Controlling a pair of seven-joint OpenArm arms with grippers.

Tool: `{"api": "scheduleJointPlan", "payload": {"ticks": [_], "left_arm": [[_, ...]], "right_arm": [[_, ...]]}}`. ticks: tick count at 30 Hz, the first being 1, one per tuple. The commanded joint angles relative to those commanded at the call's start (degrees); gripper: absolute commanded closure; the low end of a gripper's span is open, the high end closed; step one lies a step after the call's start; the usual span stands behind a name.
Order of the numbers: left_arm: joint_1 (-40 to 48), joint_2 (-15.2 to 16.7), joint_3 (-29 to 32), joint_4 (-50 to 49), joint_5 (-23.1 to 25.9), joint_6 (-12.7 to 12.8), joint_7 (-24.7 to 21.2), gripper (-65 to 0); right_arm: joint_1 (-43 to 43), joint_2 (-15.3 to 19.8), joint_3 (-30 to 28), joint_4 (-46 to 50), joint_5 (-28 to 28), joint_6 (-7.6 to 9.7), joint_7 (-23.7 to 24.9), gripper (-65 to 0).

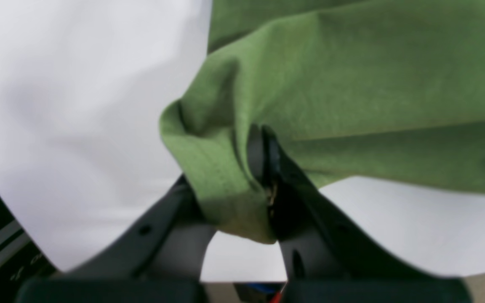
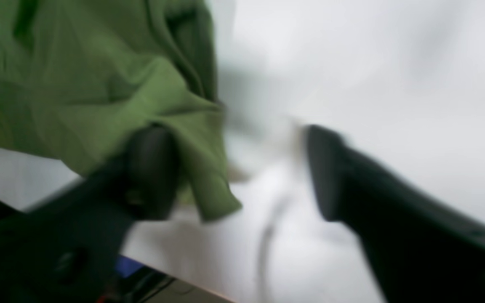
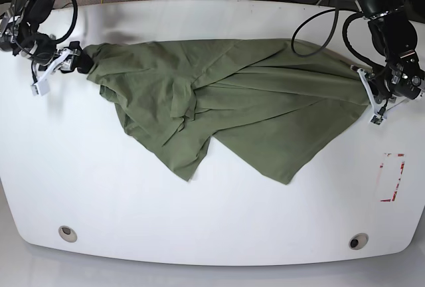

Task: Fold the T-shirt properly
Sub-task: 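Release the shirt with the right gripper and regrasp it further inward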

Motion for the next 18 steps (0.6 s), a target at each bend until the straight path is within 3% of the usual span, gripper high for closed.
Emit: {"api": "scheduleJointPlan", "payload": {"ticks": [8, 18], "left_arm": [[0.00, 0.09, 1.93, 0.00, 0.00, 0.00, 0.00, 0.0], [0.00, 0.09, 2.90, 0.26, 0.00, 0.00, 0.00, 0.0]], "right_arm": [[5.54, -4.57, -1.58, 1.67, -0.79, 0.00, -2.51, -55.3], [7.65, -6.24, -11.08, 2.02, -10.73, 0.00, 0.35, -55.3]]}}
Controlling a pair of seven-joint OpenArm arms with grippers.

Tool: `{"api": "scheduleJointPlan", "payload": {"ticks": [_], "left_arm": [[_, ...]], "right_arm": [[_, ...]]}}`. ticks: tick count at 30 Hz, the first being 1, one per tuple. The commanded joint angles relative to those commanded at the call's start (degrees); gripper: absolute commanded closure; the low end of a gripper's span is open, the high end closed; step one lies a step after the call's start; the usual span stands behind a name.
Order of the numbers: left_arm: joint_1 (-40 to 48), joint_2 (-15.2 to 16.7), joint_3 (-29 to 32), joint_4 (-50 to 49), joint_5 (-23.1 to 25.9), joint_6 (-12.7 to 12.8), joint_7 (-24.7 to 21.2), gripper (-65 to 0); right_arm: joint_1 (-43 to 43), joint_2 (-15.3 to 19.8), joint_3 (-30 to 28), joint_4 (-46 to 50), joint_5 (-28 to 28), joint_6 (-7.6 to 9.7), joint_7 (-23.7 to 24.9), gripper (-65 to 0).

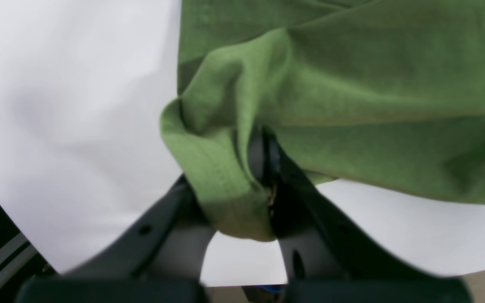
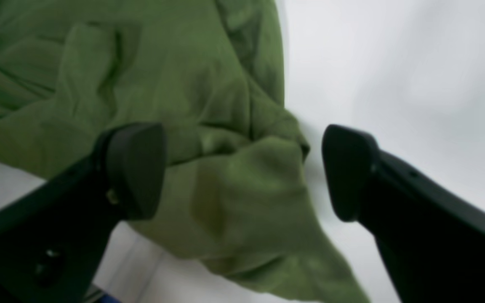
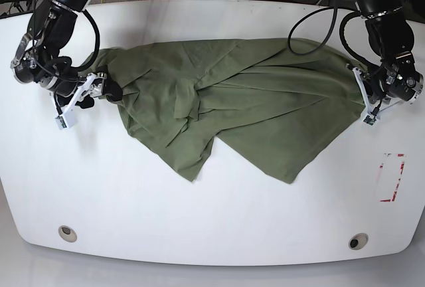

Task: Fold the T-shirt properly
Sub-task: 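Release the shirt with the right gripper and regrasp it further inward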

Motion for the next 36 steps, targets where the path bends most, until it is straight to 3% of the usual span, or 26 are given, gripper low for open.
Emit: {"api": "scheduleJointPlan", "payload": {"ticks": [9, 15, 20, 36], "left_arm": [[0.26, 0.35, 0.00, 0.09, -0.09, 0.00, 0.00, 0.0], [0.18, 0.53, 0.00, -0.44, 0.09, 0.00, 0.00, 0.0], [0.18, 0.79, 0.00, -0.35, 0.00, 0.00, 0.00, 0.0], [0.26, 0.88, 0.00, -0.35, 0.00, 0.00, 0.00, 0.0]], "right_arm": [[3.69, -0.44, -8.70, -0.26, -6.24, 0.00, 4.57, -55.3], [7.03, -1.58, -10.73, -2.02, -9.76, 0.00, 6.42, -55.3], [11.87, -1.76, -11.78, -8.00, -13.98, 0.00, 8.53, -55.3], [26.37, -2.37, -11.96, -33.85, -25.67, 0.00, 23.56, -55.3]]}}
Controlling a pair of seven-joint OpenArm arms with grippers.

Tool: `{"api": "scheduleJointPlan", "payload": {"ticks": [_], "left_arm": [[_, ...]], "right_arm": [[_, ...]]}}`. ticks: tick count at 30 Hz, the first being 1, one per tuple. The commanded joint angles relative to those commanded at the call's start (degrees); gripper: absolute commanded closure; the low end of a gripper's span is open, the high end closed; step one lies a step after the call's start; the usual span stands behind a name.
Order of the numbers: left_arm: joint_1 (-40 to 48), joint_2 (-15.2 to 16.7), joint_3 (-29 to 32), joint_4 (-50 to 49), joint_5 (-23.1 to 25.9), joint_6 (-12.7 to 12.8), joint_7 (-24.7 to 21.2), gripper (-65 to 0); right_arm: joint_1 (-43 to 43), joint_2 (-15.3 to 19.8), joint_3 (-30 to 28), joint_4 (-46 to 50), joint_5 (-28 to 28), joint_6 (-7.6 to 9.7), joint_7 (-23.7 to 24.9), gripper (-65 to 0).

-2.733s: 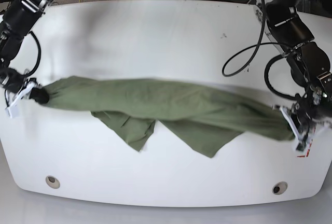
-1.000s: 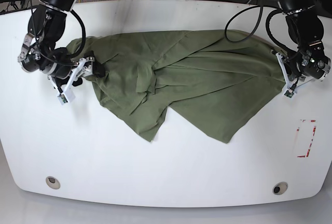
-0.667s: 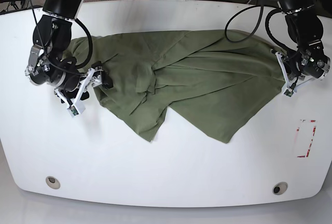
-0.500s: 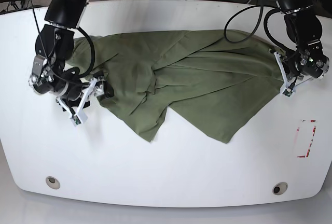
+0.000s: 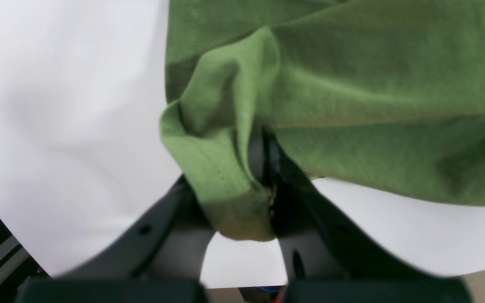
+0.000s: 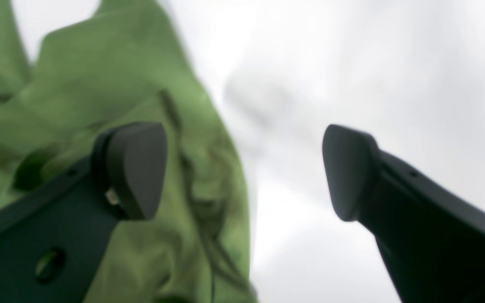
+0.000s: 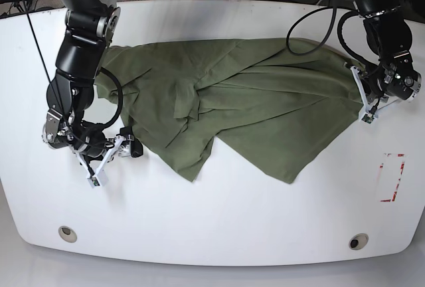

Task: Fold the T-shirt properly
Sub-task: 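Release the shirt with the right gripper and regrasp it further inward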

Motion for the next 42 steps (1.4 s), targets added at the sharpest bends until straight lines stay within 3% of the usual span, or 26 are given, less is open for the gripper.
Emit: {"api": "scheduleJointPlan", "payload": {"ticks": [12, 24, 30, 39, 42], "left_arm": [[0.00, 0.00, 0.00, 0.00, 0.00, 0.00, 0.00, 0.0], [0.00, 0.00, 0.00, 0.00, 0.00, 0.00, 0.00, 0.0], [0.00, 0.00, 0.00, 0.00, 0.00, 0.00, 0.00, 0.0], [0.00, 0.00, 0.00, 0.00, 0.00, 0.00, 0.00, 0.0], [0.00, 0.00, 0.00, 0.00, 0.00, 0.00, 0.00, 0.0]], "right_arm": [[2.20, -4.57, 0.00, -13.27, -4.48, 0.00, 10.11, -55.3], [2.46, -8.88, 0.00, -14.59, -4.57, 0.00, 10.64, -54.9], [3.16, -10.99, 0.00, -14.77, -4.57, 0.00, 10.64, -46.5], [3.34, -12.13, 0.00, -14.86, -4.57, 0.00, 10.64, -41.7], [3.34, -12.13, 0.00, -14.86, -4.57, 0.00, 11.16, -32.0]]}}
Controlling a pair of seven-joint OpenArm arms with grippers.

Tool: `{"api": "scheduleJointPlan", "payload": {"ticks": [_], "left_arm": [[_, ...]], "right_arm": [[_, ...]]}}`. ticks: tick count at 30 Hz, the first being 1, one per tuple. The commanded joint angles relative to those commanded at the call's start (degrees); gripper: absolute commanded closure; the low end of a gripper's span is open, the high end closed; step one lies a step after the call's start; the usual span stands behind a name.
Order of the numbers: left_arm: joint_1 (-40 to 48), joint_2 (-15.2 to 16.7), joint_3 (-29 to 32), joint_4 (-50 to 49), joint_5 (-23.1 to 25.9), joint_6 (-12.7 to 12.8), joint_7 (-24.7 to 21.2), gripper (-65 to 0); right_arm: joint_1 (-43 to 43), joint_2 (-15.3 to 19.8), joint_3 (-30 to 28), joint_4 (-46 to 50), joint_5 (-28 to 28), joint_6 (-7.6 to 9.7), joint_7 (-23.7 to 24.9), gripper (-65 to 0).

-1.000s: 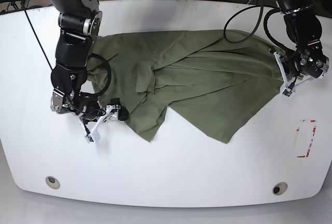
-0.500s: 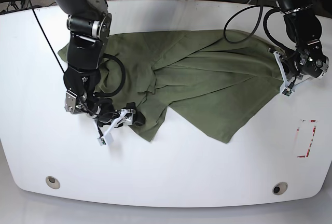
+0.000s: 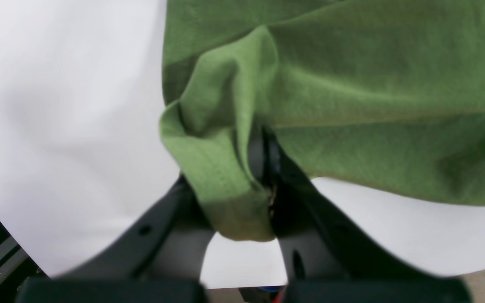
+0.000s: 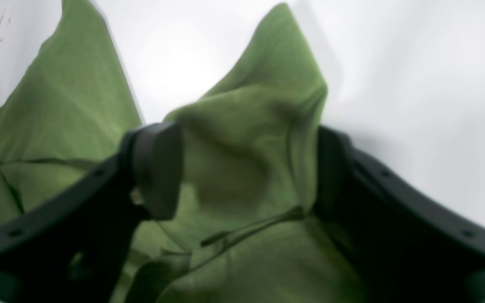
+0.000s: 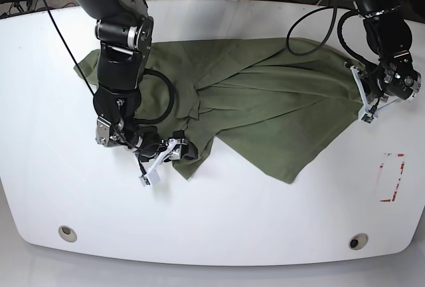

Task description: Fold the T-shirt properly

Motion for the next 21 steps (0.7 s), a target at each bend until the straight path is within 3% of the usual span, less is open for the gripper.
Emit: {"api": "scheduleJointPlan", "payload": {"ticks": [5, 10, 16, 21], "left_arm": [[-0.18, 0.00, 0.00, 0.00, 0.00, 0.00, 0.00, 0.0], [-0.35, 0.09, 0.70, 0.18, 0.00, 0.00, -0.09, 0.0], [-0.79, 0.09, 8.35, 9.23, 0.35, 0.00, -3.69, 0.0], [-2.02, 0.88, 9.76, 13.27, -0.09, 0.00, -4.31, 0.0]], "right_arm": [[0.09, 0.00, 0.00, 0.26, 0.00, 0.00, 0.35, 0.0], [1.32, 0.18, 0.00, 1.23, 0.00, 0.00, -0.62, 0.0], [1.14, 2.20, 0.53, 12.92, 0.62, 0.00, -9.14, 0.0], [1.49, 4.75, 0.53, 21.54, 0.62, 0.00, -15.38, 0.0]]}}
